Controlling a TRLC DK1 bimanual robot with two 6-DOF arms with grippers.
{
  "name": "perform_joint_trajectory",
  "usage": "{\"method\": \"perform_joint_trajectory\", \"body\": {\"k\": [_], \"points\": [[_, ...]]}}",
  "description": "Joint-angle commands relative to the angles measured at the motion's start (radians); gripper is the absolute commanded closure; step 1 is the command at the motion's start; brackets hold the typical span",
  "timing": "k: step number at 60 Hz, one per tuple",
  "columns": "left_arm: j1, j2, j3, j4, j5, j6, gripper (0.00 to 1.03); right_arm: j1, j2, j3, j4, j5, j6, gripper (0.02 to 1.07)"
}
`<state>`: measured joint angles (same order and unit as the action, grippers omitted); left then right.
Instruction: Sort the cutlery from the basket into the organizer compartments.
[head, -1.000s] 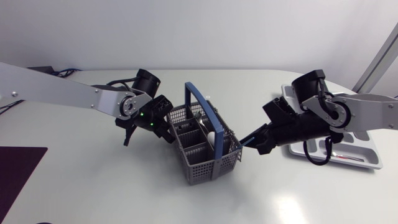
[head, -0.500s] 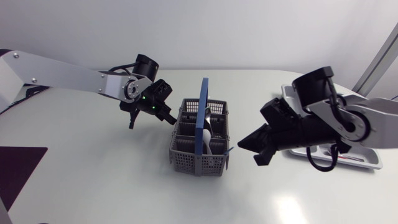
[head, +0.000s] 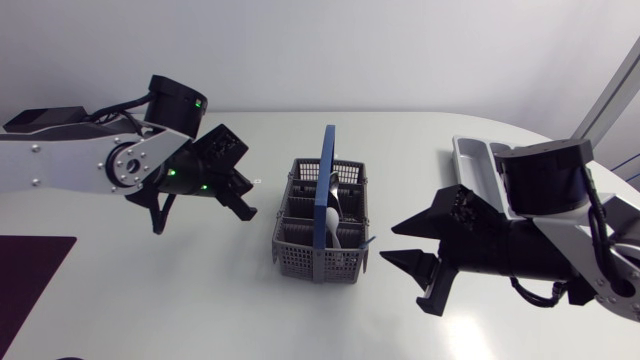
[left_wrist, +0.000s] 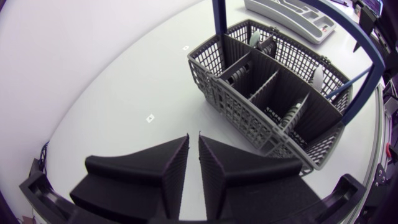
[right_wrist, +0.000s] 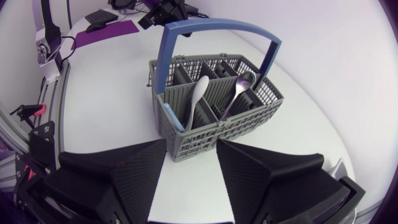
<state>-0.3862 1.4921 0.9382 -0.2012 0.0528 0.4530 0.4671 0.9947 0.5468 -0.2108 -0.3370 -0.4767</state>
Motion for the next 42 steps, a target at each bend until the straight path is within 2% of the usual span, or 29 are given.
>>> {"method": "perform_joint_trajectory", "body": {"k": [1,10,16,35,42], "points": [[-0.019,-0.056,-0.070,0.014,0.012,0.036,0.88,0.031,-0.007,-0.034,0.033,0.026,-0.014,0.41],[-0.054,-0.122,-0.136,0.037,0.012,0.058,0.88,0.097,0.019,-0.033,0.085,0.105,-0.011,0.41],[-0.080,-0.162,-0.168,0.059,0.012,0.058,0.88,0.116,0.044,-0.030,0.106,0.122,-0.010,0.42],[-0.114,-0.208,-0.207,0.062,0.012,0.059,0.88,0.151,0.099,-0.025,0.160,0.150,-0.008,0.77],[-0.118,-0.216,-0.219,0.068,0.012,0.059,0.88,0.153,0.114,-0.022,0.165,0.150,-0.008,0.85]]}}
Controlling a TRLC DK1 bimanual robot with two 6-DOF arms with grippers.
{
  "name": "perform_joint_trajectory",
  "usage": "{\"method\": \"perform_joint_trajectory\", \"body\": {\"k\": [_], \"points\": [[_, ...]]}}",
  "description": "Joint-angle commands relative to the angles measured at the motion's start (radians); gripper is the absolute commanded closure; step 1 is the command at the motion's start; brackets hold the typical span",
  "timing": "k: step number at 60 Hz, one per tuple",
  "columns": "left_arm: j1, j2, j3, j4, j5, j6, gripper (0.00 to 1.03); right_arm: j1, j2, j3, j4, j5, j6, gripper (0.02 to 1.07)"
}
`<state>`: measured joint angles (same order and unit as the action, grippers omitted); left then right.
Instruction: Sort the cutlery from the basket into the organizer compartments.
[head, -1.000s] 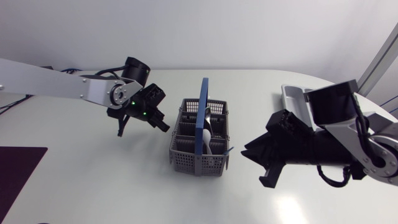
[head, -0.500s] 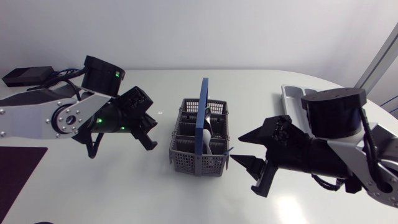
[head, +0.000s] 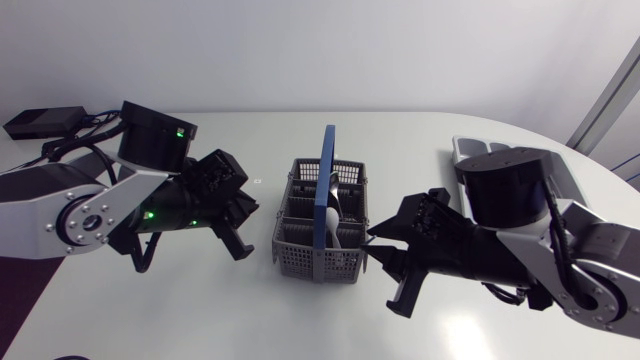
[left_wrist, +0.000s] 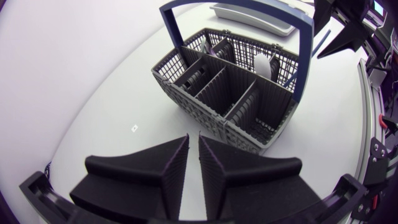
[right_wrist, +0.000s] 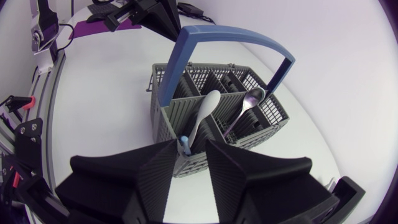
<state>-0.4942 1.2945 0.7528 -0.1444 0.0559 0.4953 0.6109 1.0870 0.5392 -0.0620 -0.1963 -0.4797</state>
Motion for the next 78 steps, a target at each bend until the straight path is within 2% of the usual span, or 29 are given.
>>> {"method": "perform_joint_trajectory", "body": {"k": [1,7,14,24,55,63,78], "points": [[-0.012,-0.018,-0.033,0.011,0.009,0.017,0.88,0.009,0.024,-0.013,0.018,0.009,-0.005,0.87],[-0.018,-0.021,-0.040,0.014,0.009,0.017,0.88,0.009,0.033,-0.007,0.021,0.009,-0.005,0.97],[-0.026,-0.027,-0.044,0.012,0.009,0.015,0.88,0.009,0.036,-0.002,0.021,0.012,-0.007,1.01],[-0.033,-0.040,-0.046,0.012,0.009,0.015,0.88,0.012,0.014,0.021,-0.015,0.012,-0.007,1.01],[-0.061,-0.052,-0.049,0.014,0.009,0.017,0.88,0.021,-0.220,0.228,-0.349,0.037,0.027,1.01],[-0.070,-0.060,-0.058,0.016,0.009,0.017,0.88,-0.085,-0.265,0.306,-0.464,-0.026,0.026,1.01],[-0.075,-0.075,-0.075,0.020,0.009,0.017,0.88,-0.349,-0.279,0.369,-0.570,-0.118,-0.045,1.01]]}}
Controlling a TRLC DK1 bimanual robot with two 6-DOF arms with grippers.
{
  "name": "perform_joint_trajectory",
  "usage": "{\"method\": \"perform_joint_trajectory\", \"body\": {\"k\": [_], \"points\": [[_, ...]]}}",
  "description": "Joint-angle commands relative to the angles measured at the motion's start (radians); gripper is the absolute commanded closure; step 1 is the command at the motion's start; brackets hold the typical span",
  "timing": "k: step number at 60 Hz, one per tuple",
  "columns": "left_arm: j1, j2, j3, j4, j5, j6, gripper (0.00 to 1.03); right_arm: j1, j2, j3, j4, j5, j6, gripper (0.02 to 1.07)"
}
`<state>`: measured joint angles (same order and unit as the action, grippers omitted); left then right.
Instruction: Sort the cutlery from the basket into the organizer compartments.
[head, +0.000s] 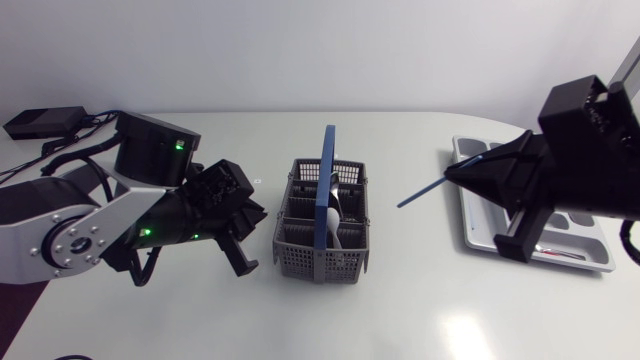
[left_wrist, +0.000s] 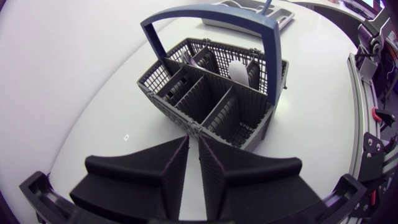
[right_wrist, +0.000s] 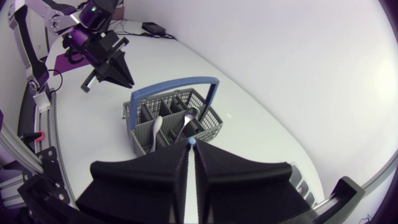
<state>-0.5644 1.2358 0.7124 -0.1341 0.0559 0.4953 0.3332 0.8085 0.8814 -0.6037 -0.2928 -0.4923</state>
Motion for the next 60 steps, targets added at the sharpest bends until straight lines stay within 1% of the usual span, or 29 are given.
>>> {"method": "perform_joint_trajectory", "body": {"k": [1,11,16,20,27,42,60], "points": [[-0.006,-0.016,-0.036,0.011,0.009,0.017,0.88,-0.094,0.004,0.030,-0.033,-0.029,-0.032,1.01],[-0.009,-0.016,-0.039,0.011,0.009,0.019,0.88,-0.276,0.093,0.048,-0.047,-0.031,-0.068,1.01],[-0.009,-0.018,-0.039,0.011,0.007,0.019,0.88,-0.379,0.161,0.076,-0.050,-0.049,-0.083,1.01],[-0.009,-0.019,-0.041,0.010,0.007,0.022,0.88,-0.459,0.232,0.111,-0.057,-0.055,-0.091,1.01],[-0.011,-0.019,-0.041,0.010,0.007,0.022,0.88,-0.545,0.354,0.189,-0.093,-0.066,-0.097,1.01],[-0.012,-0.018,-0.041,0.010,0.007,0.023,0.88,-0.631,0.609,0.357,-0.186,-0.062,-0.095,1.01],[-0.019,-0.019,-0.041,0.004,0.007,0.031,0.88,-0.658,0.902,0.559,-0.324,-0.060,-0.080,1.01]]}}
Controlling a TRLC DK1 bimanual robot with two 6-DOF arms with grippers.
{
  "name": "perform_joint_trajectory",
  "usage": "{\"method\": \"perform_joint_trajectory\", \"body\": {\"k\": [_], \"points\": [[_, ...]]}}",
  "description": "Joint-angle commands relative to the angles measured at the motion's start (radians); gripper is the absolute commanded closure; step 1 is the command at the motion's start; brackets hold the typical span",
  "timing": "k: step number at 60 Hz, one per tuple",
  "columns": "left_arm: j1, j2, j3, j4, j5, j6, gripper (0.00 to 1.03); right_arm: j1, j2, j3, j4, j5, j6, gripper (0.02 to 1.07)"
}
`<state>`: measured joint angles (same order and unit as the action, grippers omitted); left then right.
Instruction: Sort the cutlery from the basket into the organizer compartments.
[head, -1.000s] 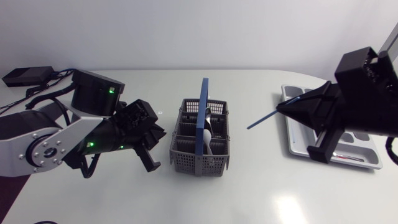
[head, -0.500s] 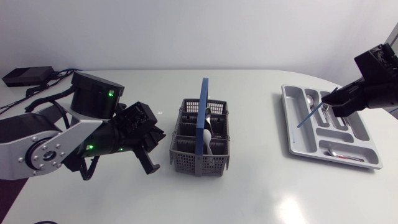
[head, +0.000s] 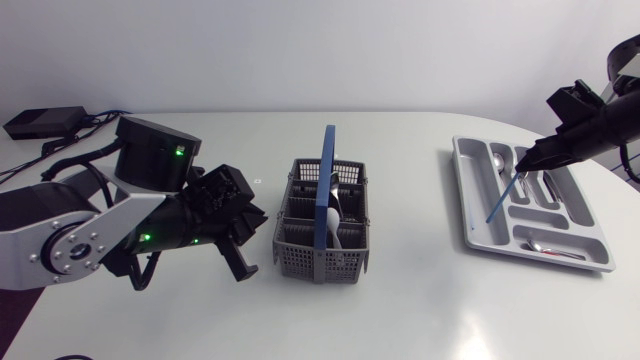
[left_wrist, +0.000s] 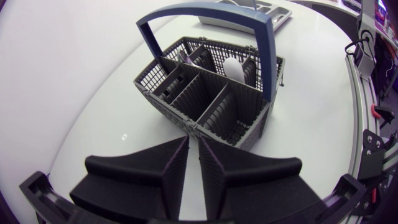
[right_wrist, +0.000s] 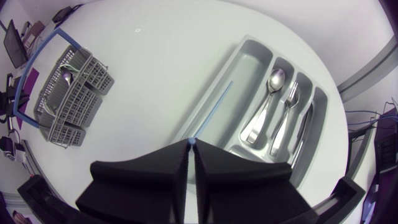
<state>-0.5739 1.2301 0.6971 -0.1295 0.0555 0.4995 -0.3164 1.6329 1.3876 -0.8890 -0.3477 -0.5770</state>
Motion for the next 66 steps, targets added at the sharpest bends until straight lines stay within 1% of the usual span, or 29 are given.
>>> {"method": "perform_joint_trajectory", "body": {"k": [1,6,14,31,44,48,52,56,61,66], "points": [[-0.009,-0.014,-0.027,-0.001,0.007,0.027,0.88,-0.009,0.096,0.067,-0.048,-0.007,0.005,1.01],[-0.011,-0.020,-0.031,-0.002,0.007,0.030,0.88,-0.013,0.206,0.149,-0.103,-0.010,0.006,1.01],[-0.011,-0.026,-0.034,-0.002,0.007,0.031,0.88,-0.013,0.317,0.235,-0.128,-0.020,0.022,1.01],[-0.011,-0.035,-0.038,-0.009,0.007,0.031,0.88,-0.012,0.487,0.380,-0.119,-0.022,0.071,1.01],[-0.014,-0.043,-0.044,-0.010,0.007,0.031,0.88,-0.021,0.568,0.441,-0.056,-0.019,0.117,1.00],[-0.014,-0.047,-0.047,-0.012,0.007,0.031,0.88,-0.024,0.590,0.458,-0.033,-0.016,0.134,0.92],[-0.020,-0.052,-0.051,-0.013,0.007,0.031,0.88,-0.026,0.604,0.470,-0.018,-0.008,0.141,0.90],[-0.027,-0.061,-0.061,-0.015,0.007,0.031,0.88,-0.024,0.599,0.458,0.012,0.013,0.146,0.80],[-0.034,-0.073,-0.070,-0.019,0.007,0.033,0.88,-0.018,0.570,0.424,0.053,0.033,0.151,0.62],[-0.037,-0.087,-0.074,-0.025,0.007,0.034,0.88,-0.007,0.518,0.373,0.099,0.055,0.154,0.52]]}}
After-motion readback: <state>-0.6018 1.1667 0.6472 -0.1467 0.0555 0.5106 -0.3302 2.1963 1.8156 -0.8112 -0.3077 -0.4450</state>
